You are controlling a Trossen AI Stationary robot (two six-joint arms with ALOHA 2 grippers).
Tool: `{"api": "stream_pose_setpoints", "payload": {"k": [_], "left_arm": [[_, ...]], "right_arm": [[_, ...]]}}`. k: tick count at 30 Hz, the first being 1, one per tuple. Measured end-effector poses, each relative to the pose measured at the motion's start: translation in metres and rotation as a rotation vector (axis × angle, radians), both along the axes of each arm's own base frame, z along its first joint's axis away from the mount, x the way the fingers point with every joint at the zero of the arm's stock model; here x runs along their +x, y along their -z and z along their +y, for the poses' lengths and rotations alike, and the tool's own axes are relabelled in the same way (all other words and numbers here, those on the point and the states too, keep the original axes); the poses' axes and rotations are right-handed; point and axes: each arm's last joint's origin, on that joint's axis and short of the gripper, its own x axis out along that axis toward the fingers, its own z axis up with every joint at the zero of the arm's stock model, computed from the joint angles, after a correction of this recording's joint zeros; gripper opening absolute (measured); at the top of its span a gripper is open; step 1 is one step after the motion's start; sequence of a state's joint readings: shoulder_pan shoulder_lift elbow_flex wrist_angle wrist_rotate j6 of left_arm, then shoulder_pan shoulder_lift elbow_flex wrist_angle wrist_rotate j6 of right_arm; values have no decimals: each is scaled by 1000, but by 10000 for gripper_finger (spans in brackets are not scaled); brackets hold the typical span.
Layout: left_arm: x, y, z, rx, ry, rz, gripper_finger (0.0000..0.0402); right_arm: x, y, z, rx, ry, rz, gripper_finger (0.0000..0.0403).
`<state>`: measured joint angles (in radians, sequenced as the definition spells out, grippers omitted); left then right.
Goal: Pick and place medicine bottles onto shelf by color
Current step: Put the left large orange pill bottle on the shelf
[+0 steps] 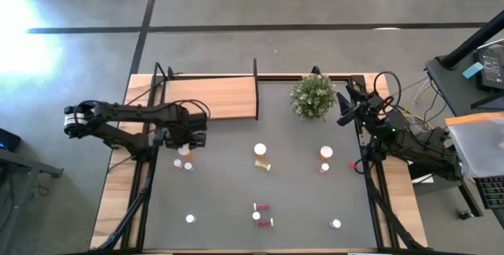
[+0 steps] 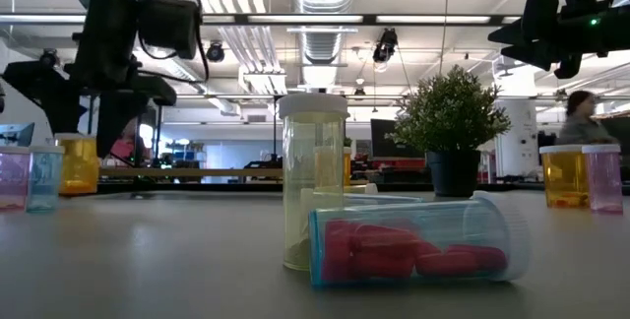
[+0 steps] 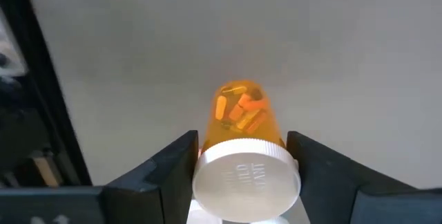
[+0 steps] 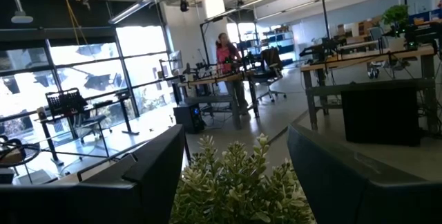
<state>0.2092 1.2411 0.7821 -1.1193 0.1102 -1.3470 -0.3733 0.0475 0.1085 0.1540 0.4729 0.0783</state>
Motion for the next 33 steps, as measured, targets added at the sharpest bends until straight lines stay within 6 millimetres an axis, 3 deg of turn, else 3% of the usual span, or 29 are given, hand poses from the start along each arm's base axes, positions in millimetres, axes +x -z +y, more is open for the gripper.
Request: {"api": "stream_pose_setpoints", "payload": {"k": [15, 33], "left_arm": [[13, -37, 18, 205, 99, -17, 196], [56, -51, 84, 219, 159, 27, 196]], "right_arm": [[0, 0, 0, 0, 0, 0, 249], [0, 0, 0, 0, 0, 0, 249]]}}
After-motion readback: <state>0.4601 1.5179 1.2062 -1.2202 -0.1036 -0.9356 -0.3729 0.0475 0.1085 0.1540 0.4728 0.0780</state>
